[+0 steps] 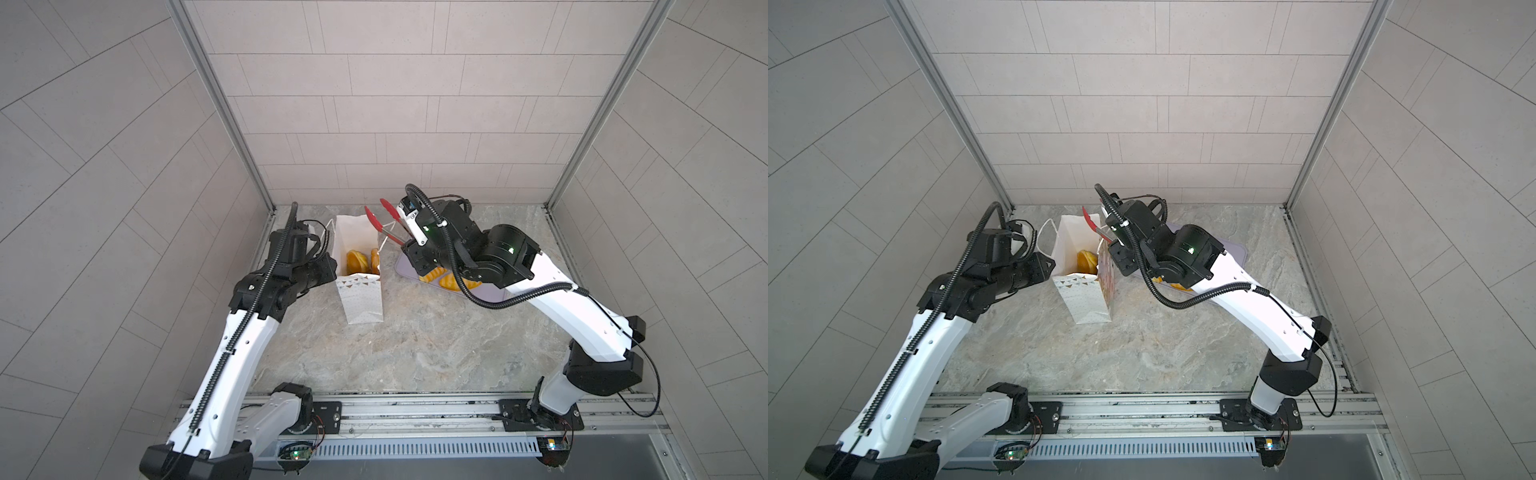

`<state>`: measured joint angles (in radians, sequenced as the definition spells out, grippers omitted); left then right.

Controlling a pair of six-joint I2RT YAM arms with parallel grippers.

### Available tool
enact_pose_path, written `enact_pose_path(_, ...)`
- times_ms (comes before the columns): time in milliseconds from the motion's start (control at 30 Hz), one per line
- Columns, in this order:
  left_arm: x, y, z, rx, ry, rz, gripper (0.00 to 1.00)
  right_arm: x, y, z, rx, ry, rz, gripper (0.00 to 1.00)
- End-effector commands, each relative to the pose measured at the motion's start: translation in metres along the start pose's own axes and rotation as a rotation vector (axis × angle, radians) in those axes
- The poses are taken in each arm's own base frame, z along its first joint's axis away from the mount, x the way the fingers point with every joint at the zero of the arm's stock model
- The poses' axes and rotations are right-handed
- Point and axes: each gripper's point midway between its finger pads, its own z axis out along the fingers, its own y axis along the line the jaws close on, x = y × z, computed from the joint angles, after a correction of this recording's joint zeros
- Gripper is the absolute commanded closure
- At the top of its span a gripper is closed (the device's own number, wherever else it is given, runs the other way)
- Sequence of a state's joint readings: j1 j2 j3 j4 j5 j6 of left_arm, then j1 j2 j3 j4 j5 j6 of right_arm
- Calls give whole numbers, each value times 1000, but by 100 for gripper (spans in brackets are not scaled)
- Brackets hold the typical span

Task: Place the fake bread into the paper bag
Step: 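Move the empty tongs back past the tray toward the robot with the right gripper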

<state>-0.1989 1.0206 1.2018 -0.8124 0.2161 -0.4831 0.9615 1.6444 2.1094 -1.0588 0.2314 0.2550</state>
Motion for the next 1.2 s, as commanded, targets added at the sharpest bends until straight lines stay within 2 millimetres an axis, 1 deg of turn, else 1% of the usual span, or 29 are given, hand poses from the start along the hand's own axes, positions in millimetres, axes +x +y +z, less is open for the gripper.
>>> enact_pose_path(0, -4, -3, -4, 8, -20, 9, 64, -22, -21, -37, 34, -117, 51, 55)
enact_pose_path(133, -6, -4, -2, 11, -18, 9, 58, -20, -35, -48, 62, -138, 73, 55)
enact_pose_path(300, -6, -6, 0, 17, -12, 8, 57, -11, -57, -58, 99, -143, 107, 55)
enact_pose_path(467, -7, -7, 2, 22, -12, 7, 61, 7, -76, -59, 128, -122, 144, 55)
enact_pose_path(600, -7, -8, 5, 27, -7, 4, 66, 30, -91, -53, 142, -87, 194, 55)
enact_pose_path(733, -6, -8, 9, 31, 0, 0, 71, 60, -104, -43, 148, -39, 251, 55)
enact_pose_path(800, -6, -8, 10, 31, 0, 1, 73, 80, -113, -38, 153, -10, 296, 55)
enact_pose_path(867, -5, -8, 11, 31, 3, 2, 75, 100, -121, -33, 156, 18, 335, 55)
enact_pose_path(1000, -5, -7, 13, 33, 4, 1, 76, 146, -136, -21, 167, 90, 425, 55)
enact_pose_path(1100, -4, -7, 14, 32, 5, 0, 77, 177, -143, -14, 175, 137, 478, 55)
enact_pose_path(1167, -3, -6, 15, 31, 6, 1, 77, 194, -147, -12, 186, 166, 500, 55)
